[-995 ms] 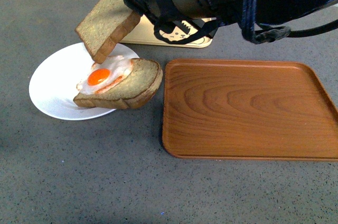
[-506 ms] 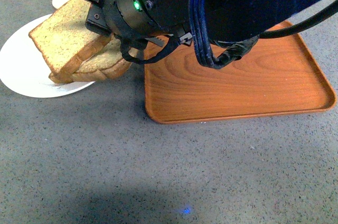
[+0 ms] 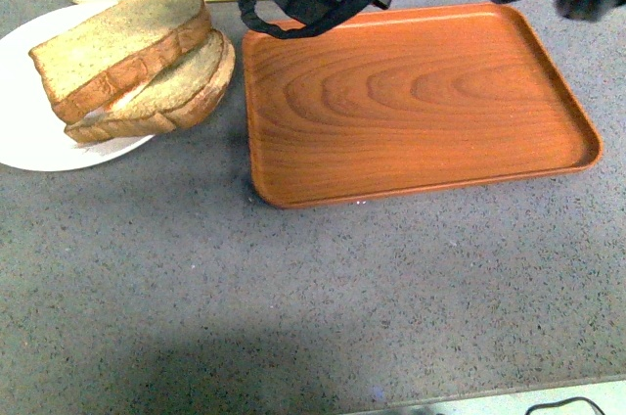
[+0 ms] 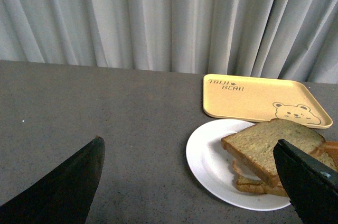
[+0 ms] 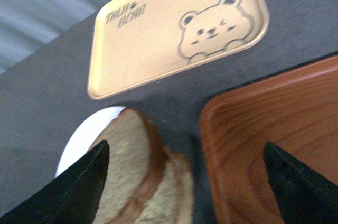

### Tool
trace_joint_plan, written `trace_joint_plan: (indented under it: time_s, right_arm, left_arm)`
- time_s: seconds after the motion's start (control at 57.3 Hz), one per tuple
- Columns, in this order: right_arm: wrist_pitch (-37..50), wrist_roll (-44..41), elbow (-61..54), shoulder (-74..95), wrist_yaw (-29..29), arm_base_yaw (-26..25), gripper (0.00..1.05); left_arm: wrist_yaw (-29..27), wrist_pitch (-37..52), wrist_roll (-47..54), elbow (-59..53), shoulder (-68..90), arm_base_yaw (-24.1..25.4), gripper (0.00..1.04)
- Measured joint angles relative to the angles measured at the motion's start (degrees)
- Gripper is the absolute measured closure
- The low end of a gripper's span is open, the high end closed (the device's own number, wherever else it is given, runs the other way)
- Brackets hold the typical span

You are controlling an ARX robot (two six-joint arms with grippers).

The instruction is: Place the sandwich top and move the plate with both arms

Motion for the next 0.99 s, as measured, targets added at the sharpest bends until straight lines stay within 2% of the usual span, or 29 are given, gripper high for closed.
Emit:
trace_joint_plan:
  time_s: [0.07, 0.192, 0.227, 0.244, 0.279, 0.332, 0.384, 0.489, 0.576, 0.663, 0.698, 0.803, 0.89, 0.995]
  right_arm:
    - [0.1, -0.9, -2.8, -2.8, 1.4, -1.9, 0.08]
    - [1.7, -4.8, -6.6, -8.6, 3.8, -5.5, 0.10]
    - [10.3, -10.8, -9.7, -10.1, 5.9, -7.0, 0.16]
    - [12.7, -11.6, -10.6, -10.4, 6.1, -7.4, 0.18]
    - [21.1, -18.8, -14.4, -12.0, 5.4, -9.1, 0.25]
    - [28.7, -27.5, -19.1, -14.3, 4.3, -10.8, 0.34]
    - [32.8, -35.2, -23.2, -16.9, 2.6, -12.4, 0.42]
    - [34.1, -42.1, -29.3, -22.3, -0.5, -15.5, 0.60]
    - [34.0, -44.4, -33.2, -25.8, -2.7, -17.8, 0.74]
    - [32.5, -45.8, -38.4, -32.2, -6.3, -21.3, 0.99]
    - [32.0, -46.0, -39.3, -33.6, -6.8, -22.0, 1.03]
    - [30.4, -46.5, -42.0, -37.8, -8.9, -24.1, 1.03]
    - [32.9, -46.6, -44.7, -38.7, -10.3, -25.6, 1.03]
    - [29.5, -46.7, -47.2, -43.5, -12.3, -27.5, 1.03]
  left_arm:
    - [0.0, 0.0, 0.0, 0.0, 0.0, 0.0, 0.09]
    - [0.0, 0.0, 0.0, 0.0, 0.0, 0.0, 0.09]
    - [0.0, 0.0, 0.0, 0.0, 0.0, 0.0, 0.09]
    - [0.0, 0.0, 0.0, 0.0, 0.0, 0.0, 0.09]
    - [0.0, 0.0, 0.0, 0.0, 0.0, 0.0, 0.09]
    - [0.0, 0.0, 0.0, 0.0, 0.0, 0.0, 0.09]
    - [0.0, 0.0, 0.0, 0.0, 0.0, 0.0, 0.09]
    - [0.0, 0.0, 0.0, 0.0, 0.0, 0.0, 0.09]
    - [0.0, 0.0, 0.0, 0.0, 0.0, 0.0, 0.09]
    - [0.0, 0.0, 0.0, 0.0, 0.0, 0.0, 0.09]
    - [0.0, 0.0, 0.0, 0.0, 0.0, 0.0, 0.09]
    - [0.0, 0.0, 0.0, 0.0, 0.0, 0.0, 0.09]
    - [0.0, 0.0, 0.0, 0.0, 0.0, 0.0, 0.09]
    - [0.0, 0.0, 0.0, 0.0, 0.0, 0.0, 0.09]
